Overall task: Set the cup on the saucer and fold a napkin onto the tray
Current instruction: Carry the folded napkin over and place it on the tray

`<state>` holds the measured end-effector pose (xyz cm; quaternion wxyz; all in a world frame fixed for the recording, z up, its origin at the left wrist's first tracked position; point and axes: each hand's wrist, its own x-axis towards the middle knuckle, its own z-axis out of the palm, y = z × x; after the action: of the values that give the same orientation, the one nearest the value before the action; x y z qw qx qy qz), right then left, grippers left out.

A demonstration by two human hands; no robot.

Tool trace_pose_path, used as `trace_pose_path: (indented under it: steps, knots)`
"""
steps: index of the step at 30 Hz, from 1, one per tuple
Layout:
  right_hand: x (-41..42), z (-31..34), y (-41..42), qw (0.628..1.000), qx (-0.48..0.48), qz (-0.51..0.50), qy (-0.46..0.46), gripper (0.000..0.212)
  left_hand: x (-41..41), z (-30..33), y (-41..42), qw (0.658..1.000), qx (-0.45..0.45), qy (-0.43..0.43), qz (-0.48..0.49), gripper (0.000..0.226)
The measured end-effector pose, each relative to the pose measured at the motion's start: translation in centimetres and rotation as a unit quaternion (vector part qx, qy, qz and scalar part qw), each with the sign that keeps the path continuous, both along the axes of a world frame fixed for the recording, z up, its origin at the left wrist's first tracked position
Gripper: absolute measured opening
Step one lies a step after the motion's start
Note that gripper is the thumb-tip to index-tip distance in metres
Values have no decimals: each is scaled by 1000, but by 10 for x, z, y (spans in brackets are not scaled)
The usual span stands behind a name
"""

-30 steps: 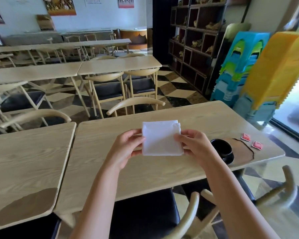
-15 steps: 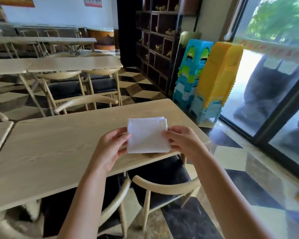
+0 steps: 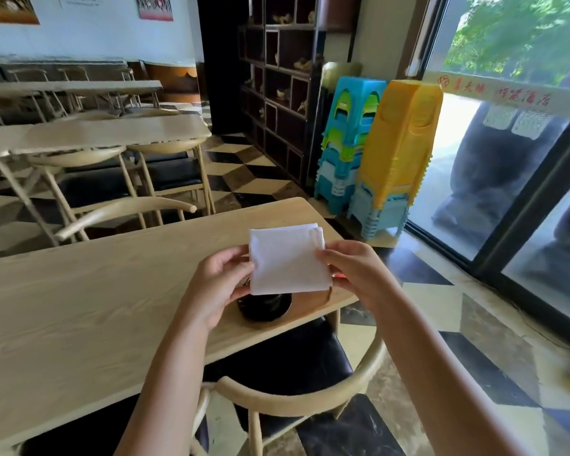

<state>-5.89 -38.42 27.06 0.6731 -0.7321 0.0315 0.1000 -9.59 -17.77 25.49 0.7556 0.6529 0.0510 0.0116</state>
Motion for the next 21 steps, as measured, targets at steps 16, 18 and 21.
trace_pose_path:
  steps: [16, 18, 21]
  knots:
    - [165, -14, -24, 999, -20, 8, 28, 16, 168, -11, -22, 999, 37, 14, 12, 33]
    - [184, -21, -25, 999, -10, 23, 29, 13, 180, -19, -24, 998, 42, 14, 34, 36]
    - [215, -33, -22, 998, -13, 63, 30, 6, 194, -31, -28, 995, 67, 19, 78, 37]
